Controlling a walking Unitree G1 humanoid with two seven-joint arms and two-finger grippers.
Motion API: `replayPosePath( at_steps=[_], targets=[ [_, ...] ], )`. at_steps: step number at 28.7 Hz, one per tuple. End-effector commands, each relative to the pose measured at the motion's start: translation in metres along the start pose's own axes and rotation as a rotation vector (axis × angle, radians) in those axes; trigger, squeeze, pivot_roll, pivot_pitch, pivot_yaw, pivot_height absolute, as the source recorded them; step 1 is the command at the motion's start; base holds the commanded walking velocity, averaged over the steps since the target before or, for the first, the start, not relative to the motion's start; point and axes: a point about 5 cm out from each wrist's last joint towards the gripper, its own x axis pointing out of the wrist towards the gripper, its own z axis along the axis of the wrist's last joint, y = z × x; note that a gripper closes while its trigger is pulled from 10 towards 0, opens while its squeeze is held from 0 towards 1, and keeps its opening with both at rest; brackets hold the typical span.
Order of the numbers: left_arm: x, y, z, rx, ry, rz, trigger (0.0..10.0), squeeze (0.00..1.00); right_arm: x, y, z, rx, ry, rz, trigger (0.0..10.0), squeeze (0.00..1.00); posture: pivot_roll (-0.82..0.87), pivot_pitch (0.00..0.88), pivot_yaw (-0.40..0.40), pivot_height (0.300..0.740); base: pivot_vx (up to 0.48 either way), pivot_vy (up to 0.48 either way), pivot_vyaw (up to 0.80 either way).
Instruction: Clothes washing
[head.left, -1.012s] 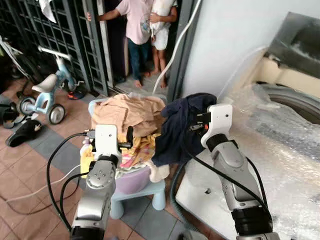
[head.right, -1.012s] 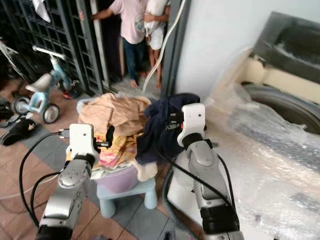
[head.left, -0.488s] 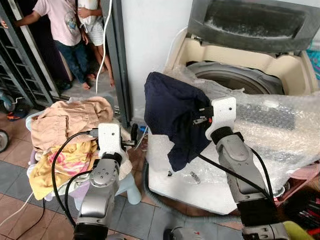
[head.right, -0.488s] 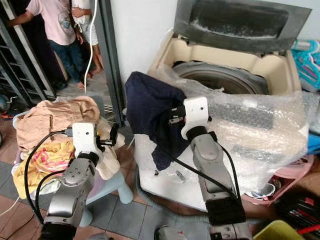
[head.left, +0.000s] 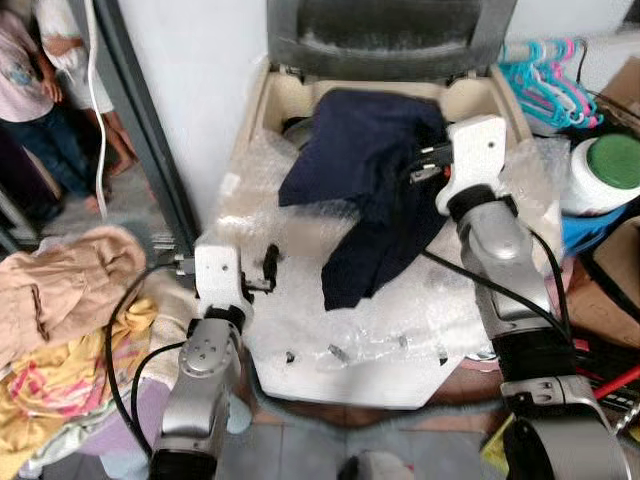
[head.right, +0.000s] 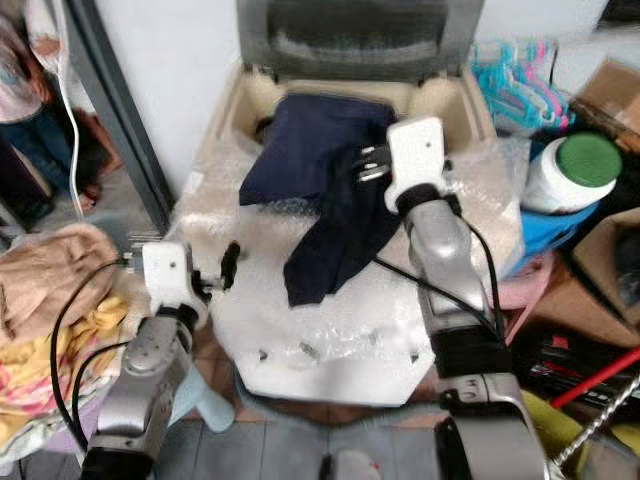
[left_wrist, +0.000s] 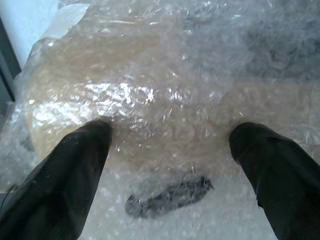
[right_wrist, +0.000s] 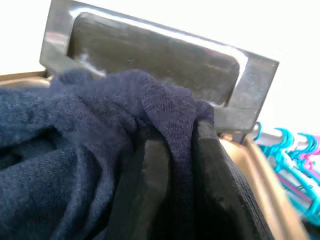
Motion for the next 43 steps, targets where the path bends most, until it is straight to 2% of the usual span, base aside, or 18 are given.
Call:
replayPosePath(
  at_steps=[1, 4, 6, 7, 10, 12, 17, 18, 19, 20, 22, 24, 25, 28, 32, 35, 39, 43],
  targets=[
    [0.005, 0.001, 0.006, 0.007, -0.014, 0.006, 10.0, 0.00, 0.020, -0.002, 0.035, -0.032, -0.135, 0.016, 10.0, 0.00, -0.01, 0.000, 0.001, 0.740, 0.000, 0.000, 0.00],
    [0.005, 0.000, 0.006, 0.002, -0.013, 0.006, 10.0, 0.00, 0.034, -0.010, 0.054, -0.038, -0.178, 0.004, 10.0, 0.00, -0.01, 0.000, 0.002, 0.740, 0.000, 0.000, 0.00],
    [0.006, 0.000, 0.006, 0.002, -0.013, 0.006, 10.0, 0.00, 0.051, -0.021, 0.088, -0.046, -0.258, -0.028, 10.0, 0.00, -0.02, 0.000, -0.001, 0.740, 0.000, 0.000, 0.00],
    [0.007, -0.001, 0.006, 0.003, -0.013, 0.006, 10.0, 0.00, 0.054, -0.023, 0.095, -0.045, -0.276, -0.034, 10.0, 0.00, -0.02, 0.000, -0.001, 0.740, 0.000, 0.000, 0.00],
    [0.006, -0.001, 0.006, 0.002, -0.013, 0.008, 10.0, 0.00, 0.060, -0.024, 0.108, -0.049, -0.313, -0.033, 10.0, 0.00, -0.02, 0.000, -0.005, 0.740, 0.000, 0.000, 0.00],
    [0.006, -0.002, 0.005, -0.001, -0.013, 0.015, 10.0, 0.00, 0.064, -0.017, 0.111, 0.007, -0.330, -0.003, 10.0, 0.00, -0.01, 0.000, -0.018, 0.740, 0.000, 0.000, 0.00],
    [0.006, -0.002, 0.005, -0.002, -0.011, 0.025, 10.0, 0.00, 0.056, 0.009, 0.069, 0.031, -0.215, 0.085, 10.0, 0.00, -0.01, 0.000, -0.022, 0.740, 0.000, 0.000, 0.00],
    [0.006, -0.001, 0.005, -0.002, -0.011, 0.029, 10.0, 0.00, 0.049, 0.021, 0.047, 0.040, -0.141, 0.136, 10.0, 0.00, -0.01, 0.000, -0.020, 0.740, 0.000, 0.000, 0.00],
    [0.006, -0.001, 0.005, -0.002, -0.010, 0.032, 10.0, 0.00, 0.047, 0.024, 0.041, 0.041, -0.115, 0.149, 10.0, 0.00, -0.01, 0.000, -0.018, 0.740, 0.000, 0.000, 0.00],
    [0.004, 0.002, 0.003, 0.006, 0.009, 0.043, 10.0, 0.00, 0.038, 0.032, 0.010, 0.023, 0.030, 0.187, 10.0, 0.00, -0.02, 0.000, -0.013, 0.740, 0.000, 0.000, 0.00],
    [-0.002, 0.009, 0.000, 0.018, 0.027, 0.061, 10.0, 0.00, 0.027, 0.035, -0.011, 0.049, 0.106, 0.205, 10.0, 0.00, -0.02, 0.000, -0.009, 0.740, 0.000, 0.000, 0.00],
    [-0.003, 0.011, 0.000, 0.023, 0.027, 0.068, 10.0, 0.00, 0.026, 0.035, -0.014, 0.058, 0.114, 0.204, 10.0, 0.00, -0.02, 0.000, -0.009, 0.740, 0.000, 0.000, 0.00],
    [-0.014, 0.020, -0.003, 0.046, 0.053, 0.089, 10.0, 0.00, 0.019, 0.034, -0.021, 0.059, 0.122, 0.207, 10.0, 1.00, -0.02, 0.000, -0.007, 0.740, 0.000, 0.000, 0.00],
    [-0.035, 0.039, -0.015, 0.067, 0.133, 0.153, 10.0, 0.00, 0.008, 0.032, -0.030, 0.077, 0.147, 0.205, 10.0, 1.00, -0.01, 0.000, -0.011, 0.740, 0.000, 0.000, 0.00],
    [-0.046, 0.051, -0.020, 0.067, 0.162, 0.199, 10.0, 0.00, 0.003, 0.032, -0.035, 0.071, 0.160, 0.187, 10.0, 1.00, 0.01, 0.000, -0.015, 0.740, 0.000, 0.000, 0.00],
    [-0.049, 0.056, -0.020, 0.080, 0.169, 0.221, 10.0, 0.00, 0.008, 0.022, -0.015, 0.093, 0.028, 0.091, 10.0, 1.00, 0.02, 0.000, -0.018, 0.740, 0.000, 0.000, 0.00],
    [-0.045, 0.051, -0.013, 0.089, 0.162, 0.210, 10.0, 0.00, 0.019, 0.003, 0.033, 0.095, -0.185, -0.001, 10.0, 1.00, 0.02, 0.000, -0.018, 0.740, 0.000, 0.000, 0.00],
    [-0.045, 0.049, -0.005, 0.100, 0.133, 0.217, 10.0, 0.00, 0.019, -0.006, 0.056, 0.100, -0.257, 0.022, 10.0, 1.00, 0.02, 0.000, -0.022, 0.740, 0.000, 0.000, 0.00]
  ],
)
